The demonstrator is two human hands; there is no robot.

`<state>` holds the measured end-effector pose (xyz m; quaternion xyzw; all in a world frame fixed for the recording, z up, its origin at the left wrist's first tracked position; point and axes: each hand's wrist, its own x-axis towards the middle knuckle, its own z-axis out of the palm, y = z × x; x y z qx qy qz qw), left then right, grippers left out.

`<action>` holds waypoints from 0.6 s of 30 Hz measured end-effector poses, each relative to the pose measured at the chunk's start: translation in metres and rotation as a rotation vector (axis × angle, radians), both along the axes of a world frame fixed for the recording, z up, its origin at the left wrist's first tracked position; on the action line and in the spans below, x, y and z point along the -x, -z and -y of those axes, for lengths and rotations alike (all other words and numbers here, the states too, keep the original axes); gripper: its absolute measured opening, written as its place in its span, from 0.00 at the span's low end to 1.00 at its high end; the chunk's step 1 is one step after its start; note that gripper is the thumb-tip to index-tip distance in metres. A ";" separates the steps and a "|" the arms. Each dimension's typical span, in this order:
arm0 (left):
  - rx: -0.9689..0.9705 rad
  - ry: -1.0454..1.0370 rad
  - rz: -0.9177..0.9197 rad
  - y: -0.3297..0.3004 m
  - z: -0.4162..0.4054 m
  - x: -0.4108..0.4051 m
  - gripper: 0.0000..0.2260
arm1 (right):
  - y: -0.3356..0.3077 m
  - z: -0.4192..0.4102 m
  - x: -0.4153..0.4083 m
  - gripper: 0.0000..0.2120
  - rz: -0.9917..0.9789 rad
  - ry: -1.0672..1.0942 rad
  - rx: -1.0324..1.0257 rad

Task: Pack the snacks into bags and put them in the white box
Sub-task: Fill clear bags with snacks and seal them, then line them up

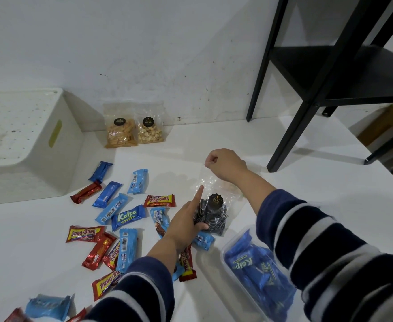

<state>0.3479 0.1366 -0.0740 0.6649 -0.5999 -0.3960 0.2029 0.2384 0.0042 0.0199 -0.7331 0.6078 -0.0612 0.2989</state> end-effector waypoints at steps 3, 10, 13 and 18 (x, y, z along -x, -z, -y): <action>0.000 -0.003 0.010 0.000 0.001 -0.001 0.45 | -0.008 0.004 0.012 0.11 -0.095 -0.100 -0.072; -0.001 -0.013 0.036 0.003 0.002 0.000 0.45 | -0.016 0.008 0.050 0.18 -0.186 -0.152 -0.073; 0.020 -0.030 0.026 0.004 0.002 0.002 0.45 | -0.012 0.004 0.052 0.19 -0.109 -0.063 0.000; 0.095 -0.091 0.011 0.000 0.008 0.009 0.41 | -0.007 -0.002 0.053 0.19 -0.089 0.002 0.035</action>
